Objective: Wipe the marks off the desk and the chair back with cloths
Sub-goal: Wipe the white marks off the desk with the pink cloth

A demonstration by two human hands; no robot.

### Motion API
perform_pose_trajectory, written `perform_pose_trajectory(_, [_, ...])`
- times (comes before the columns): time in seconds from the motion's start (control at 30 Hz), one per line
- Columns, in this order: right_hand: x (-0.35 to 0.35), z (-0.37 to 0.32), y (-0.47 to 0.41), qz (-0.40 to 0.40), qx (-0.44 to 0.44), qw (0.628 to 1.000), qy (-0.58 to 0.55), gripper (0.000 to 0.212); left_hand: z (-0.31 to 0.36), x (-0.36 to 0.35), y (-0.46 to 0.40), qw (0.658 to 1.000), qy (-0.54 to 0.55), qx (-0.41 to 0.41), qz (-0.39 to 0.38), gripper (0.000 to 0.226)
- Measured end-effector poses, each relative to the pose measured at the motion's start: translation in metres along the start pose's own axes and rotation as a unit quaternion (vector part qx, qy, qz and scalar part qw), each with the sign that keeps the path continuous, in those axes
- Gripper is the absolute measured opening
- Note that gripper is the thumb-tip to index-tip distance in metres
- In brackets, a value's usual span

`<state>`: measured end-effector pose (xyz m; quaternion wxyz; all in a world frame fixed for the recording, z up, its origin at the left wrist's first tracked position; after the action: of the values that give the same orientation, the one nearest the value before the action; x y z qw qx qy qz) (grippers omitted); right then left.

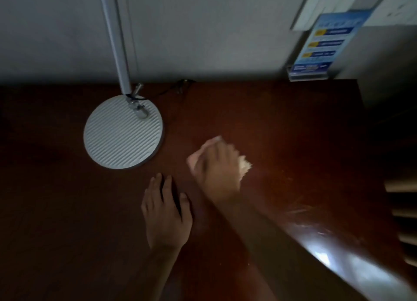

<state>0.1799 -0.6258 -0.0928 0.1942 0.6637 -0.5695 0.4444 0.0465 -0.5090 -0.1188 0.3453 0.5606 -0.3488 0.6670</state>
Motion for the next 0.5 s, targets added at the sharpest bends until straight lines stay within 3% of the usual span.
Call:
perform_pose_trajectory(0.07, [-0.011,-0.023,0.03,-0.054,0.058,0.997,-0.004,0.028,0.002,0.0,-0.001,1.0,-0.005,-0.004,-0.004,0.056])
perform_pose_trajectory(0.17, [-0.007,-0.013,0.032,-0.069,0.125,0.99,0.018,0.028,0.014,0.005,-0.003,1.0,-0.014,-0.017,-0.001,0.056])
perform_pose_trajectory(0.23, [0.011,0.018,0.02,-0.055,0.12,0.991,0.038,0.029,0.052,0.005,-0.001,0.998,-0.005,-0.065,-0.004,0.054])
perform_pose_trajectory(0.4, [0.091,0.172,-0.023,0.031,-0.05,0.99,0.13,0.015,0.188,-0.014,0.033,0.976,0.006,-0.212,-0.05,0.05])
perform_pose_trajectory(0.5, [0.153,0.263,-0.034,0.055,-0.186,0.968,0.16,0.012,0.223,-0.026,0.052,0.972,-0.005,-0.223,-0.07,0.051])
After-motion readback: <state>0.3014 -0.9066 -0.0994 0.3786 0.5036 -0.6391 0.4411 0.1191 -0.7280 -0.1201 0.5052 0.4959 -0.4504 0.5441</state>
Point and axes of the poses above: each hand's wrist, its own y-axis away from the middle knuckle, its own x-axis out of the back of the hand, z = x × y, the point moved 9 cm from there along -y, towards the middle knuckle, and after that the axes turned 11 degrees about -y, right-handed, at the moved point
